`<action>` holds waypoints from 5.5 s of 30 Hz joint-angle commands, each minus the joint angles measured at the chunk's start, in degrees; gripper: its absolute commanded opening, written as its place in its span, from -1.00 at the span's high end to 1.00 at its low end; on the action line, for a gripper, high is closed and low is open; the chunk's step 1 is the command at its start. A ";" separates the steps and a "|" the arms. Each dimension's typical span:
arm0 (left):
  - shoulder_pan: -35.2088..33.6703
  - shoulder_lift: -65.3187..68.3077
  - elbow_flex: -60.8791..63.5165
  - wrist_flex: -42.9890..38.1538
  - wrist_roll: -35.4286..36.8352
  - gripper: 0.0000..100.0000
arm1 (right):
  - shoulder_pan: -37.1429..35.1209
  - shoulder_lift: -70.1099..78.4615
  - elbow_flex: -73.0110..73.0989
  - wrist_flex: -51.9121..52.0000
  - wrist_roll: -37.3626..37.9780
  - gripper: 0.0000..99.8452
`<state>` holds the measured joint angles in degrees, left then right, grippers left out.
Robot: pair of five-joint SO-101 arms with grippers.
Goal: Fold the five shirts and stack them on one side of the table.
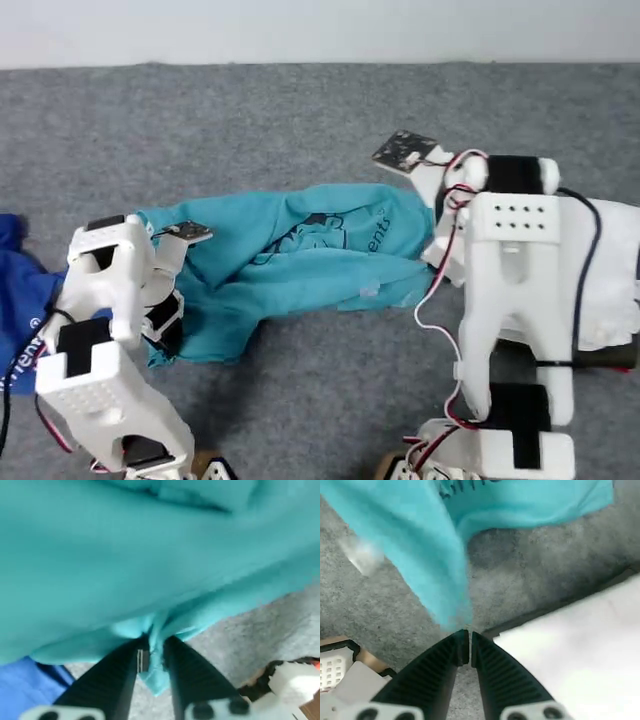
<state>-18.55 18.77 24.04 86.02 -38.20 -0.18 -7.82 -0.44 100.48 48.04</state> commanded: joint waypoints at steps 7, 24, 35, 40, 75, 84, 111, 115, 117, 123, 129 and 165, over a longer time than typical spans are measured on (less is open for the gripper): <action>0.18 -28.31 -8.75 6.59 6.86 0.97 | 2.86 -11.38 -0.79 -0.92 -0.35 0.98; -9.67 -35.34 -10.07 8.62 12.57 0.97 | -14.64 -8.92 23.74 -12.09 -10.11 0.98; -11.69 -35.43 -9.71 12.13 12.57 0.97 | -15.08 13.49 27.69 -43.12 -9.93 0.98; -11.78 -35.43 -9.71 12.75 12.57 0.97 | -12.88 23.87 17.32 -47.69 -9.93 0.98; -11.60 -35.52 -9.80 12.31 12.66 0.97 | -22.11 19.91 -0.09 -2.68 -16.70 0.98; -11.60 -35.52 -9.80 12.31 12.66 0.97 | -17.89 33.27 -2.73 -27.47 -16.35 0.98; -11.52 -35.43 -9.80 12.31 12.66 0.97 | -18.51 33.63 -8.53 -40.48 -16.53 0.98; -11.43 -35.43 -9.80 12.31 12.66 0.97 | -18.77 27.38 -8.53 -33.36 -16.70 0.98; -10.73 -35.43 -9.80 12.31 12.66 0.97 | -18.77 24.40 -8.53 -30.81 -16.70 0.98; -7.03 -35.43 -9.71 12.31 12.66 0.97 | -20.53 18.33 -8.53 -19.65 -16.70 0.98; -5.27 -35.43 -9.80 10.81 16.44 0.97 | -24.92 17.10 -8.53 -3.47 -16.70 0.98; -5.54 -35.43 -6.29 9.49 16.97 0.97 | -32.84 36.62 8.09 -17.71 -24.70 0.56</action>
<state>-24.26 -14.20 18.33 96.57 -21.85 -33.32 26.02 7.30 85.63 23.96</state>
